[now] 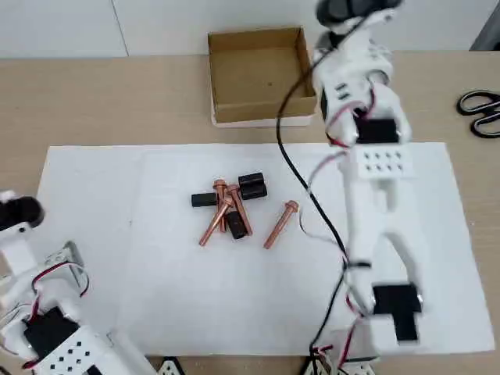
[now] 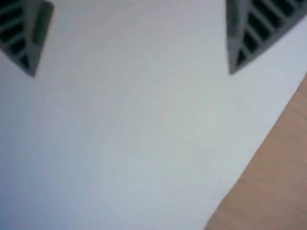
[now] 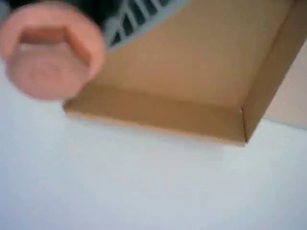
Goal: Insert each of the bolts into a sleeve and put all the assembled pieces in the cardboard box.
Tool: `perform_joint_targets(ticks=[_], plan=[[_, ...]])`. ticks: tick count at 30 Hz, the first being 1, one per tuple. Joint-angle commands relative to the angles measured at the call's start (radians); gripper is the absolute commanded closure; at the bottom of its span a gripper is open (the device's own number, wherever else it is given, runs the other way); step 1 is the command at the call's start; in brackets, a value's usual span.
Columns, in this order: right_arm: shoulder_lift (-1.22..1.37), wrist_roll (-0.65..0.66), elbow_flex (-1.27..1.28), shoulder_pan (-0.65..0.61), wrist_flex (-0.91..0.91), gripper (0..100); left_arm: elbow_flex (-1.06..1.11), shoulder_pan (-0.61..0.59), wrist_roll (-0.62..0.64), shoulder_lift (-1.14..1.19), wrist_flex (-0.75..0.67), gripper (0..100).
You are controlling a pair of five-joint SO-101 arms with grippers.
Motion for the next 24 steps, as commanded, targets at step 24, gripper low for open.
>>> perform_joint_targets(ticks=[24], plan=[[1.050,-0.005,-0.898,-0.147,-0.251,99.0,-0.128,-0.078,-0.083,-0.008,0.161,76]])
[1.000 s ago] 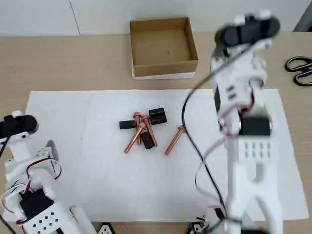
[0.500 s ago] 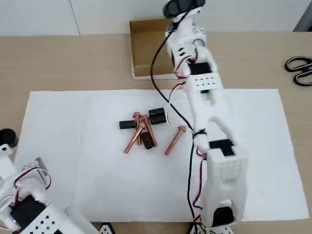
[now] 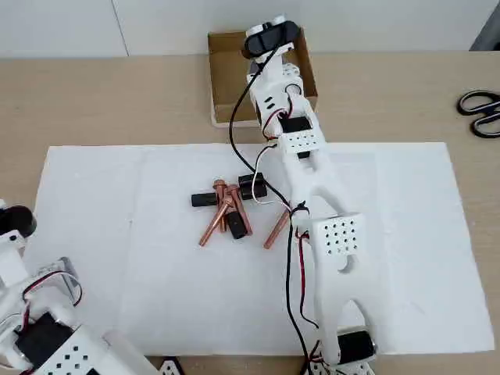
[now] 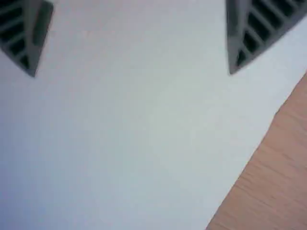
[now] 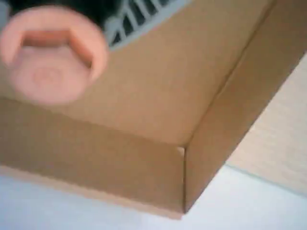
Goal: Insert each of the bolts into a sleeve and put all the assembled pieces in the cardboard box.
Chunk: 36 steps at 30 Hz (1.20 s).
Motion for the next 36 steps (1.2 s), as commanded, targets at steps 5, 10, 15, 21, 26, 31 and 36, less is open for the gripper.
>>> perform_joint_targets(ticks=[5,10,15,21,26,31,36], plan=[[0.035,-0.005,-0.127,-0.005,-0.025,97.6,-0.045,0.000,-0.009,-0.008,0.011,76],[0.035,-0.005,-0.127,-0.007,0.021,79.6,-0.044,0.000,-0.009,-0.008,0.011,76],[0.033,-0.005,-0.129,-0.004,0.028,72.9,-0.042,0.000,-0.009,-0.008,0.011,76],[0.033,-0.005,-0.227,-0.005,0.038,72.9,-0.042,0.000,-0.009,-0.008,0.011,76],[0.033,-0.005,-0.318,-0.007,0.111,72.9,-0.042,0.000,-0.009,-0.008,0.011,76],[0.033,-0.006,-0.453,0.007,0.225,72.9,-0.041,0.003,-0.009,-0.008,0.008,76],[0.033,-0.008,-0.710,0.008,0.481,72.9,-0.041,0.003,-0.009,-0.008,0.008,76]])
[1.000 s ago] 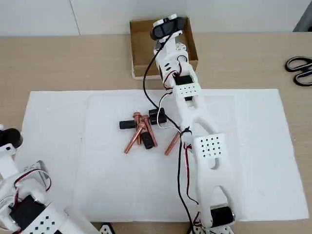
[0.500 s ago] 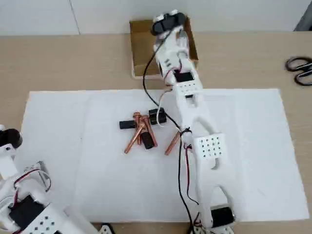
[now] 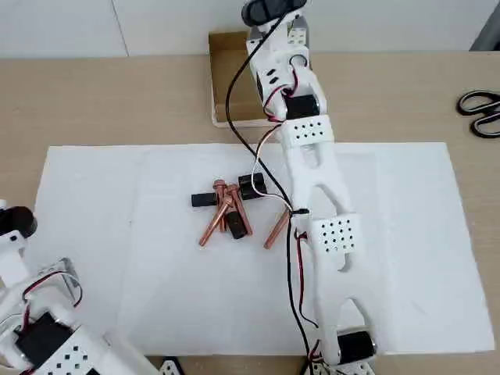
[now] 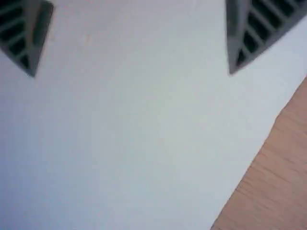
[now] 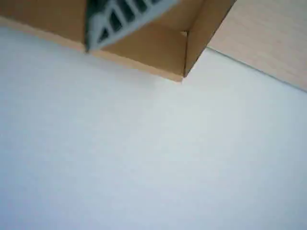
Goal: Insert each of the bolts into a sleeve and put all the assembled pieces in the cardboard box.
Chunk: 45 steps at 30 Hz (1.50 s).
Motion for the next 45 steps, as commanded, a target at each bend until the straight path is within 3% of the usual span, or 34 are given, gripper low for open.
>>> perform_joint_targets(ticks=[1,16,21,34,45], plan=[[-0.027,-0.008,-0.242,0.008,0.211,72.9,-0.039,0.003,-0.008,-0.008,-0.002,76],[-0.421,-0.012,-0.284,0.065,1.152,72.9,-0.042,0.005,-0.009,-0.008,0.000,75],[-0.467,-0.009,-0.284,0.105,1.176,72.9,-0.117,0.005,-0.035,0.000,0.008,75],[-0.605,-0.003,-0.232,0.130,1.198,72.9,-0.292,0.005,-0.055,0.000,0.198,75],[-1.135,-0.009,0.723,0.127,1.185,72.9,-0.302,0.005,-0.054,-0.002,0.199,75]])
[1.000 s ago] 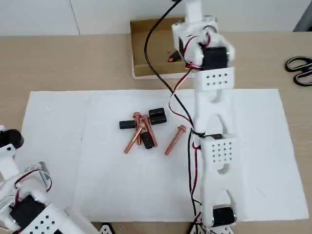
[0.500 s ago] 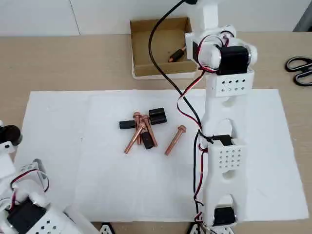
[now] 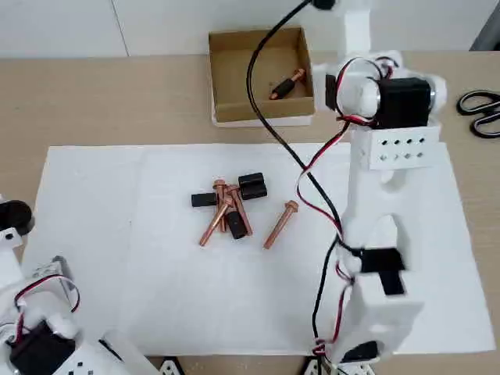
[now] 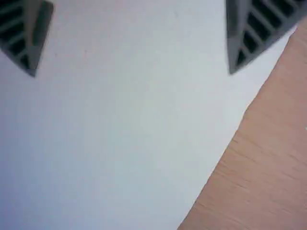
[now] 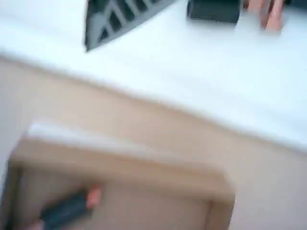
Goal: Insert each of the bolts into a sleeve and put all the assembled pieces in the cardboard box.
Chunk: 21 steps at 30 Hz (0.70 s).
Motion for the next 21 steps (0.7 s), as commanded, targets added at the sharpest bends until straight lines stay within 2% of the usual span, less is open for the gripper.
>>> perform_joint_targets(ticks=[1,6,11,19,21], plan=[[-0.219,-0.005,0.344,-0.004,-0.004,72.9,-0.044,0.005,0.000,-0.005,0.000,76],[-0.291,-0.005,0.643,-0.090,-0.010,72.9,-0.039,0.005,0.000,-0.006,-0.002,76],[-0.214,-0.006,0.799,-0.202,-0.073,72.8,-0.038,0.005,0.002,-0.006,-0.002,76],[0.005,-0.012,0.822,-0.325,-0.088,72.7,-0.030,0.005,0.002,-0.006,-0.002,76],[0.044,-0.061,0.802,-0.326,-0.087,72.6,-0.013,0.005,-0.002,-0.006,-0.003,76]])
